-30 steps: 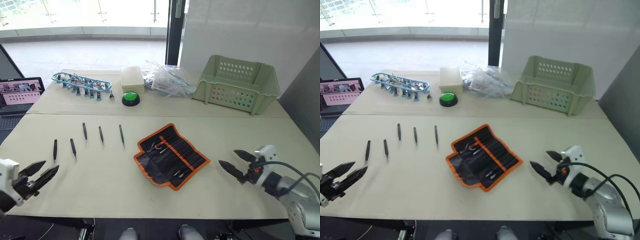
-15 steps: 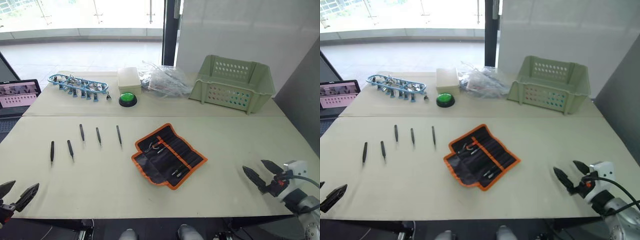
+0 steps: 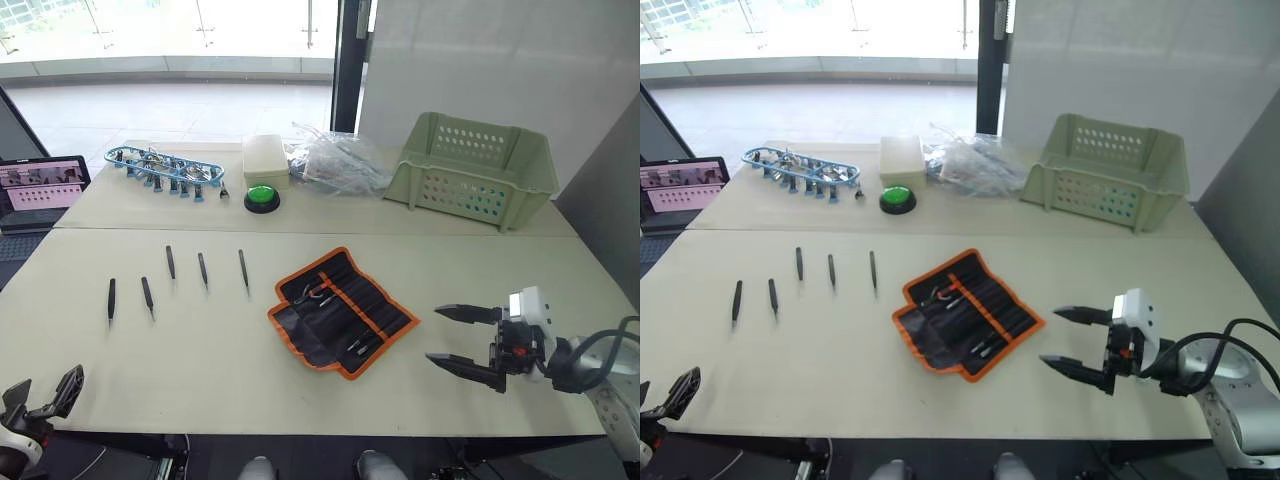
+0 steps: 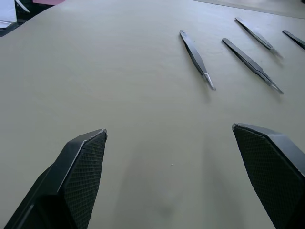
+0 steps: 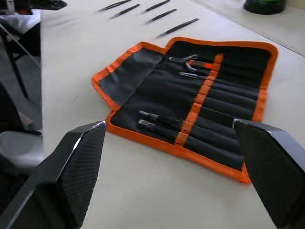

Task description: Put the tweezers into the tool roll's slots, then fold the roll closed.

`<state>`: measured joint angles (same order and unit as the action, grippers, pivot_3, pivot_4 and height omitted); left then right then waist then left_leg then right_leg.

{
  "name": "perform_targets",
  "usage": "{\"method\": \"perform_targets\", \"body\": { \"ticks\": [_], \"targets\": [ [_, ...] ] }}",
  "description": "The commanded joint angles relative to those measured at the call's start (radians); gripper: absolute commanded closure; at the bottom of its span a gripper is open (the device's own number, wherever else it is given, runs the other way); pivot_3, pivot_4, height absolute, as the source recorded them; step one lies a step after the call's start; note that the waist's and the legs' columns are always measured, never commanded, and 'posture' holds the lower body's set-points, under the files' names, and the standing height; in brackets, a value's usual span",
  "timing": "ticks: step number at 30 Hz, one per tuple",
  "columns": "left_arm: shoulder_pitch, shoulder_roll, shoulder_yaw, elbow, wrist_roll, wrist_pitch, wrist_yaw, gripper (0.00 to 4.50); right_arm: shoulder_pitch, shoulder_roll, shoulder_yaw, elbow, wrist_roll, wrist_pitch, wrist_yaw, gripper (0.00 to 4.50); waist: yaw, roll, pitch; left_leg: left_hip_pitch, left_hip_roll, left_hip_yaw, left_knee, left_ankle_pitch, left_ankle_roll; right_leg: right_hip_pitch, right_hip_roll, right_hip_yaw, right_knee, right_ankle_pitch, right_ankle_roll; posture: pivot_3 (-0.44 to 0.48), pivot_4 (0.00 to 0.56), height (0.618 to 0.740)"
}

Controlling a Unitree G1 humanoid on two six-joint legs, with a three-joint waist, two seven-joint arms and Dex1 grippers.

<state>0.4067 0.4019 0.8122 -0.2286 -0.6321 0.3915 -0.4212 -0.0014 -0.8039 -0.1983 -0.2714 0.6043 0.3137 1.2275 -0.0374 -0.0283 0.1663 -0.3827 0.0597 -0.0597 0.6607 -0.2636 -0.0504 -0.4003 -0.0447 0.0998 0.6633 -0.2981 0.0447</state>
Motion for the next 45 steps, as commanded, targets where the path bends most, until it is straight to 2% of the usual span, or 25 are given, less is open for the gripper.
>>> {"method": "perform_targets", "body": {
  "ticks": [1, 9, 19, 25, 28, 38, 40, 45],
  "targets": [
    [-0.030, 0.005, -0.002, -0.055, -0.023, 0.038, 0.071, 0.02, -0.038, -0.011, 0.009, -0.035, 0.027, 0.020, 0.008, 0.00, -0.002, 0.000, 0.000, 0.000, 0.000, 0.000, 0.000, 0.000, 0.000, 0.000, 0.000, 0.000, 0.000, 0.000, 0.000, 0.000, 0.150, 0.713],
    [-0.115, 0.034, -0.106, -0.034, 0.061, 0.091, 0.150, 0.02, -0.042, 0.002, 0.016, -0.040, 0.024, 0.021, -0.009, 0.00, -0.002, 0.000, 0.000, 0.001, 0.000, 0.000, 0.000, 0.000, 0.000, 0.000, 0.000, 0.000, 0.001, 0.000, 0.000, 0.000, 0.150, 0.713],
    [-0.365, 0.145, -0.251, 0.200, 0.180, 0.131, 0.162, 0.02, -0.049, 0.021, 0.017, -0.105, 0.056, 0.050, -0.047, 0.00, 0.002, 0.000, 0.000, 0.001, -0.001, -0.002, 0.000, 0.000, 0.000, 0.001, 0.000, -0.001, 0.001, 0.000, 0.000, 0.000, 0.150, 0.713],
    [-0.449, 0.146, -0.302, 0.347, 0.211, 0.139, 0.151, 0.02, -0.056, 0.028, 0.021, -0.127, 0.065, 0.064, -0.074, 0.00, 0.003, 0.007, -0.001, 0.004, -0.001, -0.002, 0.000, 0.000, 0.000, 0.003, 0.000, -0.001, 0.002, 0.001, 0.000, 0.000, 0.150, 0.713],
    [-0.462, 0.140, -0.313, 0.379, 0.222, 0.125, 0.141, 0.86, -0.051, 0.029, 0.018, -0.133, 0.062, 0.065, -0.087, 0.00, 0.005, 0.010, -0.002, 0.013, -0.001, -0.001, 0.000, 0.000, 0.000, 0.012, 0.000, -0.001, 0.001, 0.000, 0.000, 0.000, 0.150, 0.713],
    [-0.508, 0.133, -0.325, 0.420, 0.243, 0.103, 0.117, 4.22, -0.043, 0.030, 0.019, -0.127, 0.057, 0.059, -0.099, 0.00, 0.027, 0.011, -0.003, 0.013, -0.004, -0.002, 0.000, 0.000, 0.000, 0.013, -0.003, -0.001, 0.001, 0.000, 0.001, 0.000, 0.150, 0.713],
    [-0.505, 0.132, -0.323, 0.416, 0.246, 0.102, 0.119, 4.46, -0.040, 0.030, 0.019, -0.126, 0.055, 0.058, -0.099, 0.00, 0.028, 0.011, -0.003, 0.013, -0.008, -0.002, 0.000, 0.000, 0.000, 0.013, -0.007, -0.001, 0.002, -0.001, 0.003, 0.000, 0.150, 0.713],
    [-0.495, 0.135, -0.314, 0.395, 0.254, 0.096, 0.128, 4.46, -0.034, 0.028, 0.018, -0.127, 0.053, 0.058, -0.102, 0.00, 0.028, 0.011, -0.003, 0.013, -0.013, -0.002, 0.000, 0.000, 0.000, 0.014, -0.013, -0.002, 0.001, -0.003, 0.006, 0.000, 0.150, 0.713]
  ]
}}
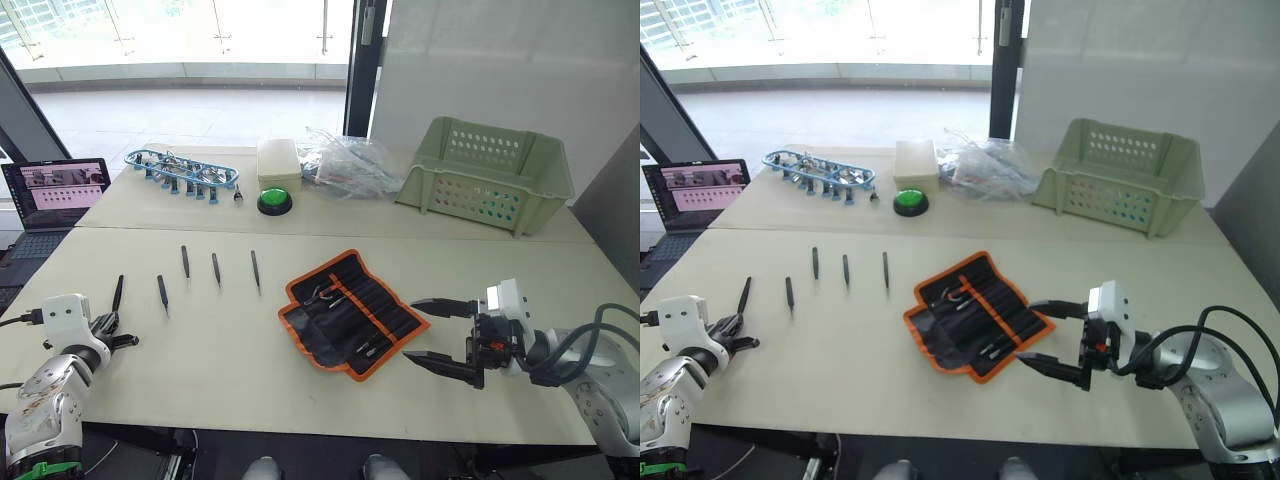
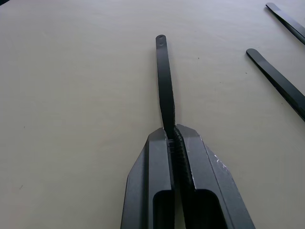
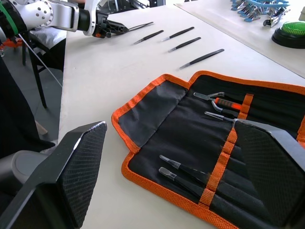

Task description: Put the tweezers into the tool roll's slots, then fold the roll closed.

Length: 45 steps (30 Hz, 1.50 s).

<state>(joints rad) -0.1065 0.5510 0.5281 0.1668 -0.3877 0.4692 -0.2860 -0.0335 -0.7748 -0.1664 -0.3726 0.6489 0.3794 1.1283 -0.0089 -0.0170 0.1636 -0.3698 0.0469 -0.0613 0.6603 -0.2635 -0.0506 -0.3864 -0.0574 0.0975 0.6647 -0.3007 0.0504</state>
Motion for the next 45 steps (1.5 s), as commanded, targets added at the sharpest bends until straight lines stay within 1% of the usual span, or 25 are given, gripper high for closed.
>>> {"method": "perform_targets", "body": {
  "ticks": [1, 5, 8, 10, 14, 17, 21, 24, 25, 26, 27, 29, 30, 31, 32, 34, 36, 37, 38, 41, 43, 45],
  "targets": [
    [0.020, -0.015, -0.027, -0.007, 0.011, 0.017, -0.002, 4.46, -0.001, -0.002, -0.015, -0.025, 0.009, -0.007, -0.003, 0.00, -0.001, 0.000, 0.000, 0.000, 0.000, 0.000, 0.000, 0.000, 0.000, 0.000, 0.000, 0.000, 0.000, 0.000, 0.000, 0.000, 0.150, 0.713],
    [0.027, 0.000, -0.005, -0.059, 0.018, -0.005, 0.011, 4.46, 0.003, 0.002, -0.007, -0.032, 0.009, -0.003, -0.010, 0.00, -0.003, -0.001, 0.000, 0.000, 0.000, 0.000, 0.000, 0.000, 0.000, 0.000, 0.000, 0.000, 0.000, 0.000, 0.000, 0.000, 0.150, 0.713],
    [0.054, 0.021, -0.005, -0.117, 0.027, -0.027, -0.011, 4.46, -0.001, 0.002, -0.005, -0.030, 0.010, -0.001, -0.016, 0.00, -0.006, -0.003, 0.001, -0.001, 0.000, 0.000, 0.000, 0.000, 0.000, -0.001, 0.000, 0.000, 0.000, 0.000, 0.000, 0.000, 0.150, 0.713],
    [0.069, 0.028, 0.015, -0.150, 0.022, -0.029, -0.014, 4.46, -0.001, 0.004, -0.004, -0.028, 0.008, -0.001, -0.023, 0.00, -0.006, -0.005, 0.002, -0.002, 0.000, 0.000, 0.000, 0.000, 0.000, -0.001, 0.000, -0.001, -0.001, 0.000, 0.000, 0.000, 0.150, 0.713],
    [0.106, 0.073, 0.032, -0.270, 0.024, -0.017, -0.042, 4.46, -0.001, 0.010, -0.003, -0.017, 0.003, 0.002, -0.039, 0.00, -0.010, -0.011, 0.005, -0.002, 0.001, -0.001, 0.000, 0.000, 0.000, -0.002, 0.000, -0.001, -0.001, 0.000, 0.000, 0.000, 0.150, 0.713],
    [0.116, 0.096, 0.037, -0.418, -0.019, 0.048, -0.055, 4.46, -0.002, 0.016, -0.003, -0.010, 0.004, 0.008, -0.055, 0.00, -0.009, -0.012, 0.005, -0.003, 0.001, -0.001, 0.000, 0.000, 0.000, -0.002, 0.000, -0.001, -0.001, 0.000, 0.000, 0.000, 0.150, 0.713],
    [0.121, 0.114, 0.000, -0.576, -0.100, 0.157, -0.097, 4.46, -0.010, 0.027, 0.002, 0.005, -0.007, 0.005, -0.077, 0.00, -0.007, -0.012, 0.005, -0.003, 0.001, -0.001, 0.000, 0.000, 0.000, -0.002, 0.000, -0.001, -0.001, 0.000, 0.000, 0.000, 0.150, 0.713],
    [0.095, 0.143, -0.061, -0.653, -0.166, 0.224, -0.160, 4.46, -0.023, 0.038, 0.002, 0.021, -0.013, 0.007, -0.096, 0.00, -0.009, -0.012, 0.005, -0.003, 0.001, -0.001, 0.000, 0.000, 0.000, -0.002, 0.000, -0.001, -0.001, 0.000, 0.000, 0.000, 0.150, 0.713],
    [0.047, 0.156, -0.120, -0.679, -0.208, 0.267, -0.190, 4.46, -0.029, 0.046, 0.008, 0.036, -0.029, 0.003, -0.114, 0.00, -0.009, -0.012, 0.005, -0.003, 0.001, -0.001, 0.000, 0.000, 0.000, -0.002, 0.000, -0.001, -0.001, 0.000, 0.000, 0.000, 0.150, 0.713],
    [0.011, 0.165, -0.160, -0.696, -0.238, 0.300, -0.209, 4.50, -0.033, 0.053, 0.013, 0.047, -0.041, -0.001, -0.126, 0.51, -0.006, -0.012, 0.006, -0.003, 0.001, -0.001, 0.000, 0.000, 0.000, -0.002, 0.000, -0.001, -0.001, 0.000, 0.000, 0.000, 0.150, 0.713],
    [-0.056, 0.158, -0.226, -0.705, -0.261, 0.343, -0.215, 4.50, -0.048, 0.070, 0.024, 0.062, -0.061, 0.008, -0.165, 0.74, -0.006, -0.012, 0.006, -0.003, 0.001, -0.001, 0.000, 0.000, 0.000, -0.002, 0.000, -0.002, -0.001, 0.000, 0.000, 0.000, 0.150, 0.713],
    [-0.137, 0.139, -0.302, -0.706, -0.306, 0.408, -0.222, 4.50, -0.067, 0.093, 0.049, 0.079, -0.093, 0.023, -0.212, 1.44, -0.006, -0.013, 0.006, -0.003, 0.000, -0.001, 0.001, 0.000, -0.001, -0.001, 0.000, -0.001, -0.001, 0.000, 0.000, 0.000, 0.150, 0.713],
    [-0.159, 0.134, -0.321, -0.706, -0.321, 0.429, -0.225, 4.50, -0.072, 0.100, 0.058, 0.082, -0.101, 0.029, -0.224, 1.74, -0.009, -0.012, 0.006, -0.003, 0.000, -0.001, 0.001, 0.000, -0.001, -0.001, 0.000, -0.001, -0.001, 0.000, 0.001, 0.000, 0.150, 0.713],
    [-0.183, 0.127, -0.344, -0.697, -0.335, 0.452, -0.229, 4.50, -0.079, 0.114, 0.073, 0.084, -0.115, 0.038, -0.248, 2.18, -0.014, -0.012, 0.005, -0.004, 0.000, -0.001, 0.001, 0.000, 0.000, -0.001, 0.000, -0.001, -0.001, 0.000, 0.001, 0.000, 0.150, 0.713],
    [-0.206, 0.123, -0.370, -0.687, -0.344, 0.477, -0.232, 4.50, -0.085, 0.129, 0.088, 0.087, -0.127, 0.046, -0.273, 2.45, -0.020, -0.012, 0.005, -0.004, 0.000, -0.001, 0.001, 0.000, 0.000, -0.002, 0.000, -0.001, -0.001, 0.000, 0.001, 0.000, 0.150, 0.713],
    [-0.235, 0.134, -0.434, -0.678, -0.348, 0.521, -0.252, 4.50, -0.096, 0.159, 0.111, 0.086, -0.144, 0.058, -0.312, 3.14, -0.033, -0.012, 0.006, -0.004, 0.001, -0.002, 0.001, 0.000, 0.000, -0.003, 0.001, -0.001, -0.001, 0.000, 0.001, 0.000, 0.150, 0.713],
    [-0.261, 0.140, -0.481, -0.682, -0.339, 0.548, -0.261, 4.50, -0.107, 0.182, 0.131, 0.096, -0.175, 0.062, -0.351, 3.78, -0.038, -0.012, 0.006, -0.005, 0.001, -0.002, 0.000, 0.000, 0.000, -0.004, 0.001, -0.001, -0.001, 0.000, 0.001, 0.000, 0.150, 0.713],
    [-0.278, 0.139, -0.499, -0.681, -0.341, 0.575, -0.256, 4.50, -0.112, 0.193, 0.138, 0.103, -0.194, 0.060, -0.370, 4.20, -0.037, -0.012, 0.006, -0.006, 0.000, -0.002, 0.000, 0.000, 0.000, -0.005, 0.001, -0.001, -0.001, 0.000, 0.001, 0.000, 0.150, 0.713],
    [-0.291, 0.137, -0.510, -0.679, -0.343, 0.596, -0.252, 4.50, -0.116, 0.200, 0.143, 0.109, -0.206, 0.059, -0.382, 4.46, -0.036, -0.012, 0.006, -0.007, 0.000, -0.002, 0.000, 0.000, 0.000, -0.005, 0.001, -0.001, -0.001, 0.000, 0.001, 0.000, 0.150, 0.713],
    [-0.323, 0.154, -0.550, -0.679, -0.333, 0.638, -0.265, 4.50, -0.126, 0.226, 0.152, 0.125, -0.234, 0.053, -0.417, 4.46, -0.033, -0.012, 0.006, -0.007, 0.000, -0.002, 0.000, 0.000, 0.000, -0.005, 0.000, -0.001, -0.001, 0.000, 0.001, 0.000, 0.150, 0.713],
    [-0.368, 0.182, -0.618, -0.663, -0.317, 0.718, -0.266, 4.50, -0.125, 0.252, 0.166, 0.127, -0.253, 0.048, -0.443, 4.46, -0.032, -0.012, 0.006, -0.007, 0.000, -0.003, 0.000, 0.000, 0.000, -0.005, 0.000, -0.001, -0.001, 0.000, 0.001, 0.000, 0.150, 0.713],
    [-0.414, 0.197, -0.679, -0.642, -0.302, 0.756, -0.279, 4.50, -0.118, 0.270, 0.180, 0.120, -0.274, 0.047, -0.462, 4.46, -0.032, -0.011, 0.006, -0.007, -0.001, -0.003, 0.000, 0.000, 0.000, -0.005, 0.000, -0.002, -0.001, 0.000, 0.001, 0.000, 0.150, 0.713]
  ]
}}
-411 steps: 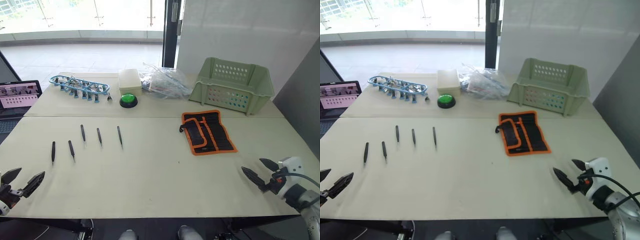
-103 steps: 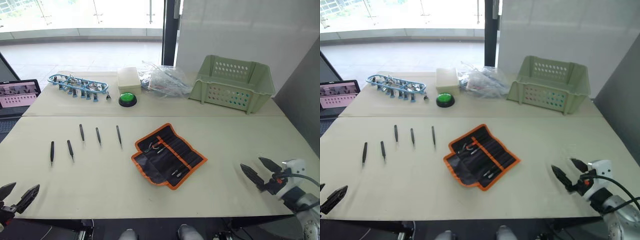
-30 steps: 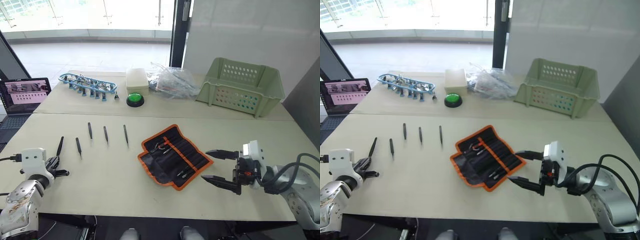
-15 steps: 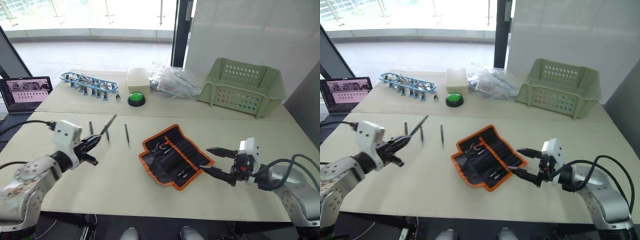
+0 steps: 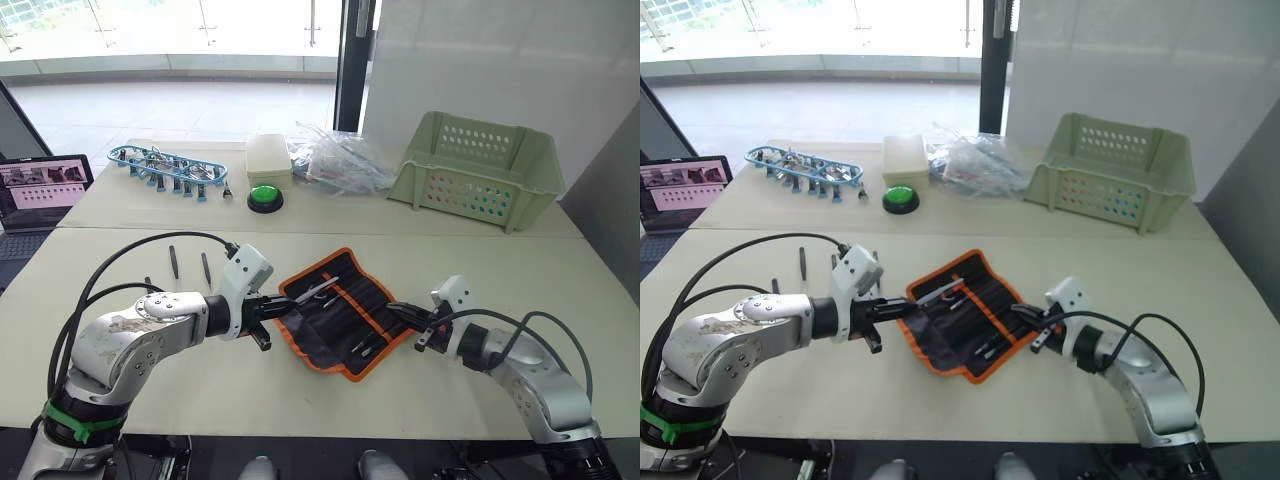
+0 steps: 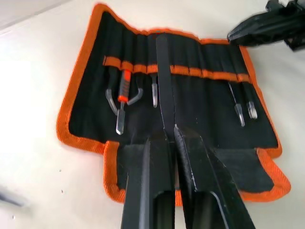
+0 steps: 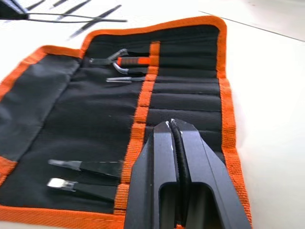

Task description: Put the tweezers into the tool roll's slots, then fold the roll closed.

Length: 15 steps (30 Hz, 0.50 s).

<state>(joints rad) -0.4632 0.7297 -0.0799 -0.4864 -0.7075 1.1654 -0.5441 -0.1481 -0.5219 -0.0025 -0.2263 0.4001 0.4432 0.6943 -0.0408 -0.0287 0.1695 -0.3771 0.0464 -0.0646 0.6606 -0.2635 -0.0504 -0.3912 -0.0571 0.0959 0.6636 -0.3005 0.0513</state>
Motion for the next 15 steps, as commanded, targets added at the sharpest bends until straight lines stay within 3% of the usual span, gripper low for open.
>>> {"method": "perform_targets", "body": {
  "ticks": [1, 15],
  "targets": [
    [-0.076, 0.018, -0.091, 0.021, 0.024, 0.066, -0.025, 4.50, 0.003, 0.023, 0.024, -0.030, -0.034, -0.021, -0.032, 4.46, -0.001, 0.000, 0.000, 0.000, 0.000, 0.000, 0.000, 0.000, 0.000, 0.000, 0.000, 0.000, 0.000, 0.000, 0.000, 0.000, 0.150, 0.713],
    [-0.173, -0.026, -0.223, 0.130, 0.143, 0.012, -0.074, 4.50, 0.096, 0.051, 0.111, -0.060, -0.108, 0.074, -0.109, 4.46, 0.000, 0.000, 0.000, -0.001, -0.001, -0.001, 0.000, 0.000, 0.000, -0.001, 0.000, 0.000, 0.000, 0.000, 0.000, 0.000, 0.150, 0.713]
  ]
}}
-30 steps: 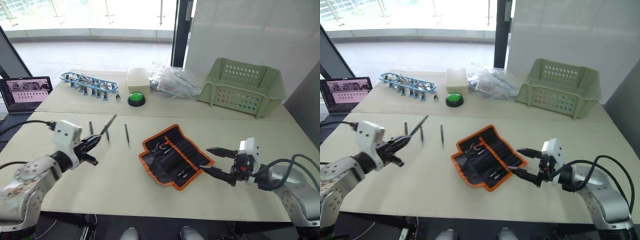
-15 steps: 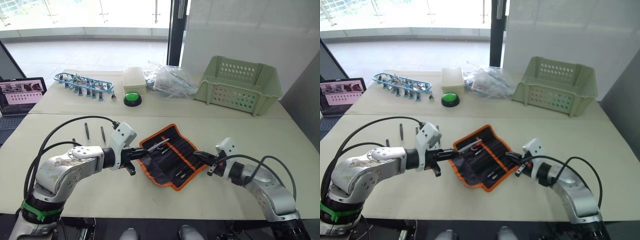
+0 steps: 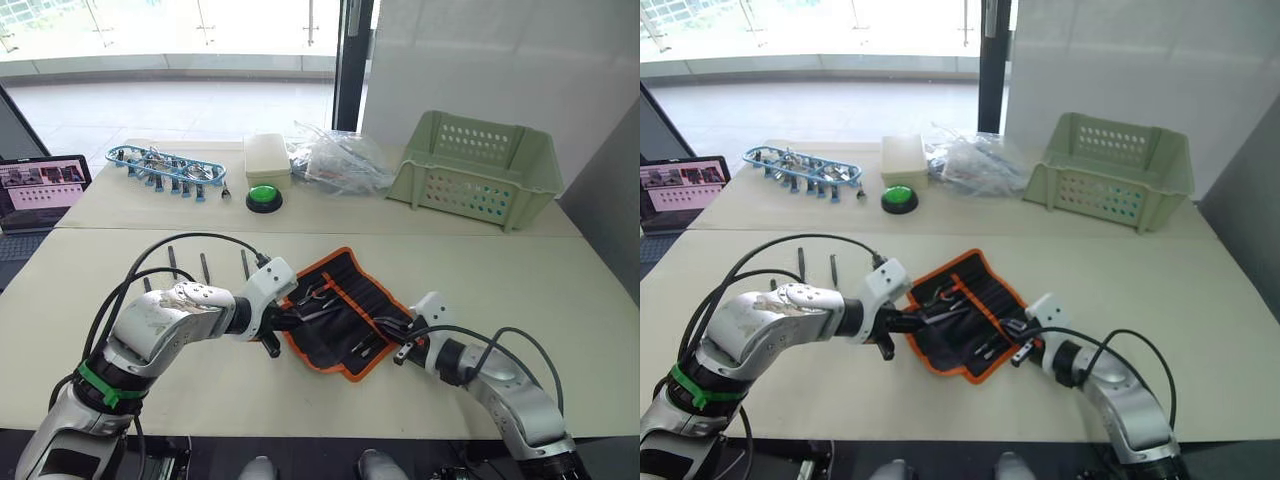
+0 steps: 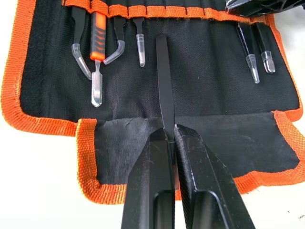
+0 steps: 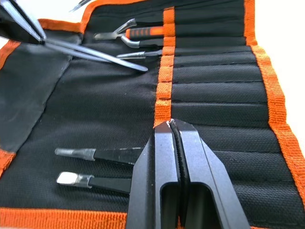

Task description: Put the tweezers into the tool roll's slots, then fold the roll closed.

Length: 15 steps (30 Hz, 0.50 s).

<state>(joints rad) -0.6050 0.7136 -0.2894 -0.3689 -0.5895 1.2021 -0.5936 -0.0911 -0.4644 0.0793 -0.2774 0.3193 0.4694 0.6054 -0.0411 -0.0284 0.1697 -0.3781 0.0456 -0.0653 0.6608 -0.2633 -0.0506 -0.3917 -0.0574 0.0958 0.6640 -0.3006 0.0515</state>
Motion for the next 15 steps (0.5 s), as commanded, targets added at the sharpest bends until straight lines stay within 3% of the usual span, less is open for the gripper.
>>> {"method": "perform_targets", "body": {
  "ticks": [1, 15],
  "targets": [
    [-0.040, -0.013, -0.023, 0.022, 0.035, -0.029, -0.030, 4.50, 0.045, -0.005, 0.033, -0.008, -0.031, 0.062, -0.028, 4.46, 0.000, 0.000, 0.000, 0.000, 0.000, 0.000, 0.000, 0.000, 0.000, 0.000, 0.000, 0.000, 0.000, 0.000, 0.000, 0.000, 0.150, 0.713],
    [-0.126, -0.060, -0.104, 0.118, 0.148, -0.058, -0.076, 4.50, 0.082, 0.039, 0.040, -0.065, -0.026, 0.137, -0.098, 4.46, 0.001, 0.000, 0.000, 0.002, 0.000, 0.000, 0.000, 0.000, 0.000, 0.003, 0.000, 0.000, 0.000, 0.000, 0.000, 0.000, 0.150, 0.713]
  ]
}}
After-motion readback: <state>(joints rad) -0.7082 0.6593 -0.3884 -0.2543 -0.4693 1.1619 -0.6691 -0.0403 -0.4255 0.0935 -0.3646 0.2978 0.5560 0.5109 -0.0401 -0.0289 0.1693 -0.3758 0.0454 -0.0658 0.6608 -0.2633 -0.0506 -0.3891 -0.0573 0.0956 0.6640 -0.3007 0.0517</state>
